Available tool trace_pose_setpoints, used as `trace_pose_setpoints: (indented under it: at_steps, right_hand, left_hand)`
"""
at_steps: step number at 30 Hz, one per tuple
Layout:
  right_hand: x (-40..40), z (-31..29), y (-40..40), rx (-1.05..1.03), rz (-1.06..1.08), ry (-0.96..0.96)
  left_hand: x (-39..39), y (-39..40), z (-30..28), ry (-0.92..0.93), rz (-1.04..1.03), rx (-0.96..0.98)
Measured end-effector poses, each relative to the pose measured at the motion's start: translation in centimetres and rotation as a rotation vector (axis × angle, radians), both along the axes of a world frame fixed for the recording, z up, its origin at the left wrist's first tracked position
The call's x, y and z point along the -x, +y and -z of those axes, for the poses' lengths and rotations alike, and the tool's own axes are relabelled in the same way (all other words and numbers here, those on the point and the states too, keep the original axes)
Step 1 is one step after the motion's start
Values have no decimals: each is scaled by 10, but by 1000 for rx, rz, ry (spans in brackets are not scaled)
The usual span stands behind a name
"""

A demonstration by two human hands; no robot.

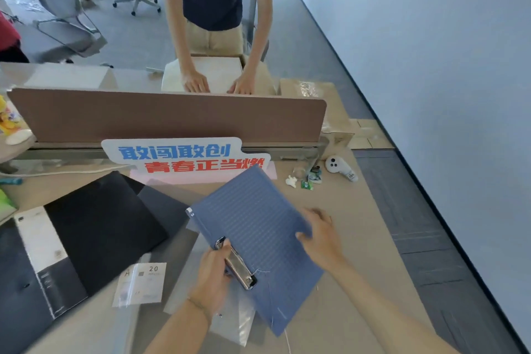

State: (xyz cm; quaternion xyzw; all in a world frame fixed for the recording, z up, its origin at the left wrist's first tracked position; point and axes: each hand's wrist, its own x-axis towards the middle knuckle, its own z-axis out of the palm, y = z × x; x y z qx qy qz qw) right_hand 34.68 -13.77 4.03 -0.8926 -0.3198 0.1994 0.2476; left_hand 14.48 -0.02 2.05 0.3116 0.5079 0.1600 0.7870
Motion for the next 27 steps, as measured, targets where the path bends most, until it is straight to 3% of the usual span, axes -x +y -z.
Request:
trace_pose_setpoints:
  at_steps: [3, 5, 10, 17, 21, 27]
  right_hand:
    - [-21, -7, -13, -124, 189, 414]
    - [-39, -8, -26, -155, 273, 501]
    - [-95, 4, -70, -213, 381, 506]
    - [-171, 41, -118, -161, 367, 518]
    - [-191, 64, -138, -139, 358, 460]
    - [-214, 83, -152, 8, 310, 349]
  left_hand:
    - [-26, -9, -2, -47, -30, 51]
    - [-47, -17, 1, -48, -27, 54]
    - [-110, -56, 10, 26, -4, 18]
    - [-184, -99, 31, 176, 57, -12]
    - [-214, -117, 38, 274, 98, -170]
    - [-241, -128, 47, 311, 144, -222]
